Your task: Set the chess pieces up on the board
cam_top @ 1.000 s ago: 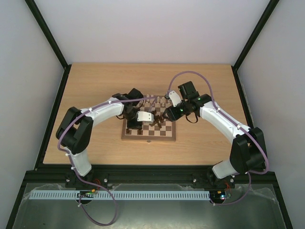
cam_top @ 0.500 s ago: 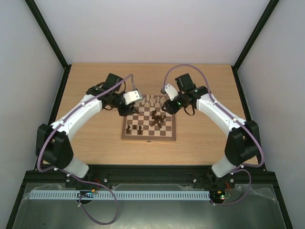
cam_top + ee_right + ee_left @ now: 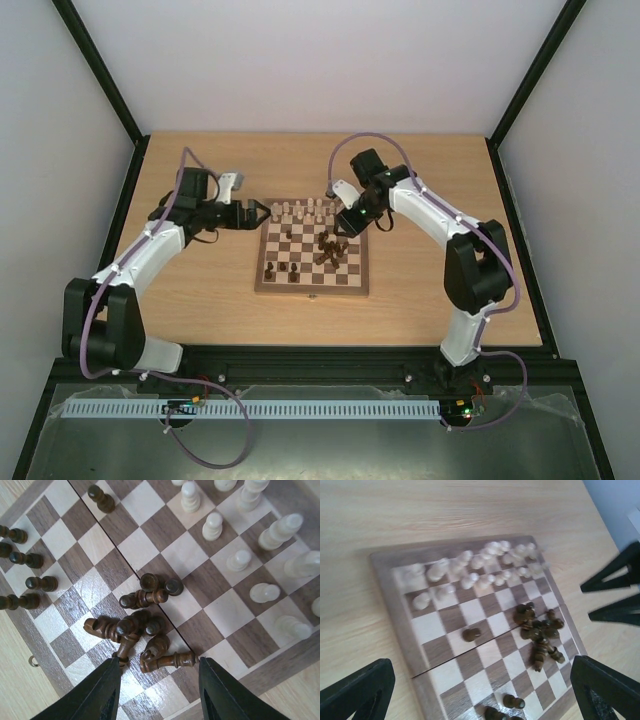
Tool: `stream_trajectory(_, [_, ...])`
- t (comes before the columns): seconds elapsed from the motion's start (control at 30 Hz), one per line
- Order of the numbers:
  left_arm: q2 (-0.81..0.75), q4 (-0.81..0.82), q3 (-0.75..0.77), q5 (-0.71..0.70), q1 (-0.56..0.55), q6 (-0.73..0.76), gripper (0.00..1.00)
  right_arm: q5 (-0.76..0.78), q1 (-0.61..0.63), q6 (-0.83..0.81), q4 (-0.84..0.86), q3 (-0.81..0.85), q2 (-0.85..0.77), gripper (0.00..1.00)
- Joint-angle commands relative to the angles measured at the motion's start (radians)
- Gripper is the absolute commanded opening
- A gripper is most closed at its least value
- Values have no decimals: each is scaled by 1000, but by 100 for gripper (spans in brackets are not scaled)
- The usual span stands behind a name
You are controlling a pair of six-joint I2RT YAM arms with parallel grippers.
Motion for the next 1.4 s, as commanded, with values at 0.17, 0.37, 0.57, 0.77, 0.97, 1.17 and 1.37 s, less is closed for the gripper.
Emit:
stream_trajectory(0.17, [-36, 127, -79, 136, 65, -177, 99, -11, 21, 12, -116, 39, 84, 44])
stream_trajectory(0.37, [-35, 149, -65, 178, 64, -143, 99, -40, 21, 40, -137, 38, 134, 42])
stream_trajectory(0.57, [-24, 143, -32, 223, 63, -98, 99, -15, 21, 66, -117, 42, 156, 34])
stream_trajectory(0.77, [-13, 156, -22, 231, 61, -104, 99, -2, 21, 84, -104, 46, 176, 27])
stream_trajectory(0.97, [-8, 135, -1, 202, 61, -96, 99, 1, 21, 96, -98, 56, 187, 19])
stream_trajectory(1.17, [-1, 143, 3, 233, 60, -96, 99, 2, 21, 99, -97, 70, 189, 11])
stream_trajectory(1.37, [4, 155, -2, 248, 60, -105, 99, 49, 21, 101, -79, 80, 175, 5])
